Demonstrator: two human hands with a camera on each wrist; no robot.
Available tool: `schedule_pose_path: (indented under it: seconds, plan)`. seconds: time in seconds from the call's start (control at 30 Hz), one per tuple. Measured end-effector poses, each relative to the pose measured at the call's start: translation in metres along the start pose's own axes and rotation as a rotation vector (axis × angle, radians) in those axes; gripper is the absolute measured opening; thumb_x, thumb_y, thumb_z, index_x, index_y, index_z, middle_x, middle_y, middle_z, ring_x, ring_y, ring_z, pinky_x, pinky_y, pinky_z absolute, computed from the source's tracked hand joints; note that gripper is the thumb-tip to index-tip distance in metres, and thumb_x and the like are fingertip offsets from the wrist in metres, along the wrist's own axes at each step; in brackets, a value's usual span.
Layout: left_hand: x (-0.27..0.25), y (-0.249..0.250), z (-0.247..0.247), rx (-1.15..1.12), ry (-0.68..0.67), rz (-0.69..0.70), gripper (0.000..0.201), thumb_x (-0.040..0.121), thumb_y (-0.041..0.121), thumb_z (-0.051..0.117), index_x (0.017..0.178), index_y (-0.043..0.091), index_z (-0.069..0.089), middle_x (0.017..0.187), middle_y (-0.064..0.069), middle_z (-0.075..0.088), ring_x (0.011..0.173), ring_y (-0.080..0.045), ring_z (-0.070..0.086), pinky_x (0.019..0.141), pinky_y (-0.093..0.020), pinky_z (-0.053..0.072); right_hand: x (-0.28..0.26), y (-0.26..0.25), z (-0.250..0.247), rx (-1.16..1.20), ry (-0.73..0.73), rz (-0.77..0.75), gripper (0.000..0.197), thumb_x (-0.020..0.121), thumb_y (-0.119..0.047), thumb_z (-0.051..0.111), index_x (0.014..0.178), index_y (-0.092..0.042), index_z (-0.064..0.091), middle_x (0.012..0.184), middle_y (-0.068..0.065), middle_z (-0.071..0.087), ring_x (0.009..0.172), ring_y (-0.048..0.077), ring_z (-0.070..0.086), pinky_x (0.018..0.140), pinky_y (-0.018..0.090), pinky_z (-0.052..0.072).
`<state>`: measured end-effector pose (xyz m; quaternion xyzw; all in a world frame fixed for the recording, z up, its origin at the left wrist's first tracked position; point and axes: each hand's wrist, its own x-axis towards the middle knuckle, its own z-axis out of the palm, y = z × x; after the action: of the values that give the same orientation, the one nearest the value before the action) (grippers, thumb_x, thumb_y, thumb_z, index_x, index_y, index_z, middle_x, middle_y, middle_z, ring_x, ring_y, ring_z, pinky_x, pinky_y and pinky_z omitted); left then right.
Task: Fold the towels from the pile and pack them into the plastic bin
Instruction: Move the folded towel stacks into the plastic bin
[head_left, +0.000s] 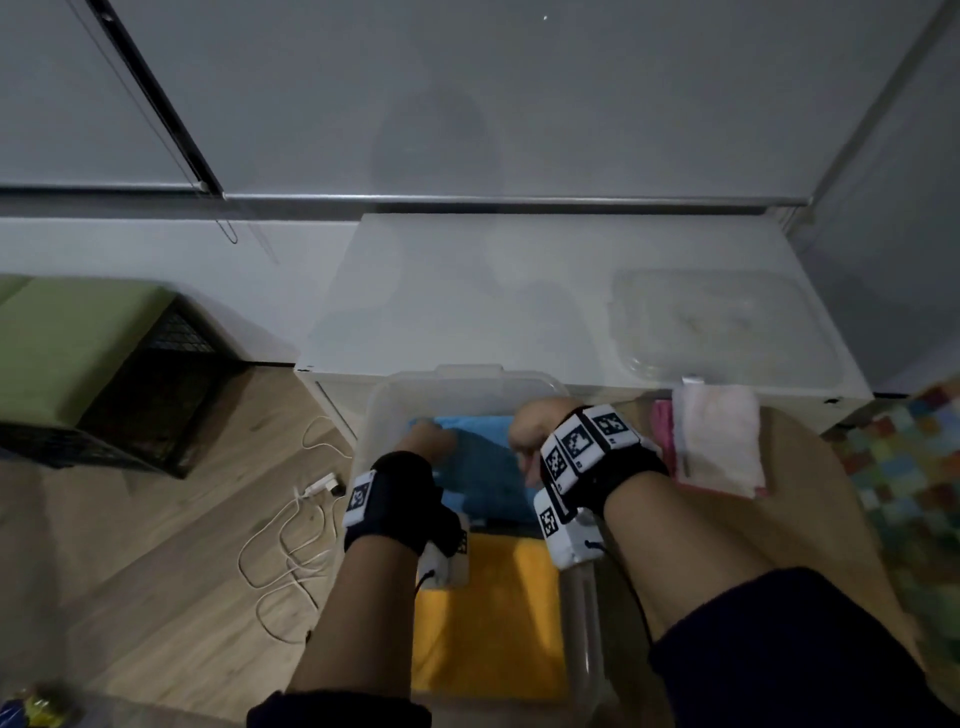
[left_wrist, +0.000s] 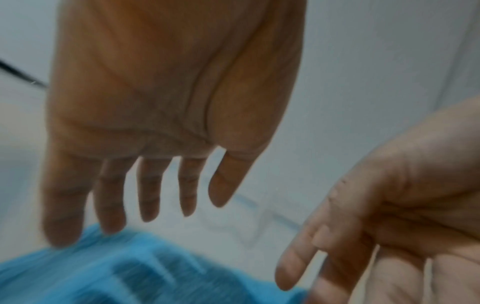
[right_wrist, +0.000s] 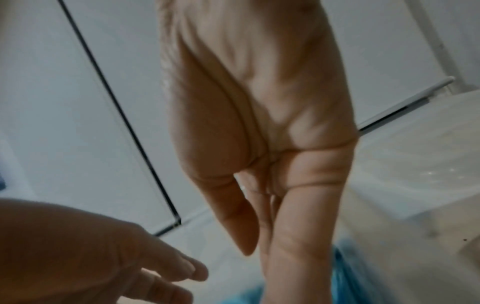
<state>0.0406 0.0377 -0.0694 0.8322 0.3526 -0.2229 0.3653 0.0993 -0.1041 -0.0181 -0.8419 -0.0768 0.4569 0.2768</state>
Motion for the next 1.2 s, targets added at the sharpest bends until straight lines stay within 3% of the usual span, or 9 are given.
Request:
schedule_pose_path:
  seconds: [0.07,0.13,0.23,0.33,0.47,0.67,0.77,0.9,1.2]
  plan:
    - [-0.009,0.021,0.002,-0.114,0.140,0.065,0.036,0.087,0.006,0.049,0.121,-0.005,0.054,0.127,-0.026,0.054,0.118,-0.038,0.052,0.101,-0.042,0.043,-0.002,0.006,-0.015,0.213,-0.068,-0.015,0.010,0.091,-0.004,0.048,0.099,-0.006,0.053,0.086,0.013,0.056,0.044,0.011,0.065,0.046,0.023,0.054]
    - [-0.028,0.055,0.004,-0.169,0.326,0.210,0.032,0.087,0.007,0.049,0.116,0.000,0.059,0.120,-0.022,0.059,0.114,-0.034,0.054,0.098,-0.036,0.042,-0.011,0.015,-0.040,0.297,-0.032,-0.021,0.013,0.092,-0.001,0.046,0.081,-0.004,0.052,0.077,0.013,0.056,0.037,0.014,0.060,0.039,0.023,0.051]
    - [-0.054,0.111,0.015,-0.371,0.363,0.414,0.021,0.088,0.007,0.047,0.100,0.008,0.064,0.100,-0.014,0.065,0.094,-0.028,0.060,0.083,-0.032,0.049,-0.031,0.041,-0.078,0.374,0.132,-0.040,0.012,0.092,0.001,0.046,0.082,0.003,0.052,0.073,0.017,0.057,0.050,0.026,0.061,0.044,0.031,0.054]
    - [-0.060,0.157,0.047,-0.666,0.115,0.433,0.017,0.093,0.004,0.045,0.083,0.012,0.057,0.072,-0.003,0.056,0.061,-0.016,0.051,0.050,-0.017,0.043,-0.022,0.095,-0.115,0.389,0.359,0.004,0.018,0.090,0.000,0.047,0.073,0.000,0.051,0.069,0.017,0.055,0.057,0.028,0.056,0.043,0.029,0.050]
    - [-0.040,0.186,0.111,-0.830,0.016,0.282,0.015,0.092,0.001,0.045,0.092,0.008,0.058,0.068,-0.001,0.048,0.057,-0.013,0.044,0.045,-0.016,0.037,-0.013,0.161,-0.145,0.206,0.553,0.122,0.026,0.092,-0.014,0.049,0.108,0.005,0.058,0.107,0.017,0.059,0.103,0.035,0.058,0.078,0.031,0.044]
    - [-0.007,0.189,0.185,-0.706,0.010,0.158,0.034,0.092,0.005,0.051,0.123,-0.008,0.053,0.111,-0.022,0.060,0.092,-0.019,0.050,0.076,-0.027,0.041,0.008,0.223,-0.150,0.242,0.411,0.247,0.047,0.090,-0.023,0.055,0.128,0.003,0.046,0.128,0.024,0.054,0.110,0.039,0.056,0.093,0.046,0.049]
    - [0.000,0.189,0.209,-0.667,-0.069,0.094,0.046,0.094,0.014,0.050,0.135,-0.004,0.040,0.133,-0.017,0.049,0.121,-0.030,0.049,0.099,-0.037,0.043,0.018,0.232,-0.150,0.332,0.315,0.273,0.057,0.092,-0.028,0.057,0.136,0.003,0.038,0.134,0.021,0.049,0.117,0.037,0.053,0.089,0.037,0.048]
    - [-0.001,0.189,0.234,-0.751,-0.207,0.034,0.048,0.092,0.013,0.053,0.136,0.001,0.038,0.134,-0.018,0.049,0.121,-0.035,0.050,0.102,-0.041,0.042,0.032,0.243,-0.152,0.386,0.322,0.286,0.062,0.087,-0.032,0.065,0.134,0.000,0.039,0.131,0.020,0.052,0.112,0.035,0.055,0.084,0.039,0.050]
    - [0.006,0.192,0.243,-0.631,-0.107,0.018,0.046,0.090,0.018,0.058,0.130,0.000,0.045,0.130,-0.017,0.053,0.118,-0.030,0.053,0.095,-0.034,0.044,0.043,0.246,-0.147,0.292,0.619,0.106,0.059,0.071,-0.024,0.077,0.120,-0.004,0.050,0.124,0.014,0.051,0.111,0.033,0.054,0.091,0.043,0.049]
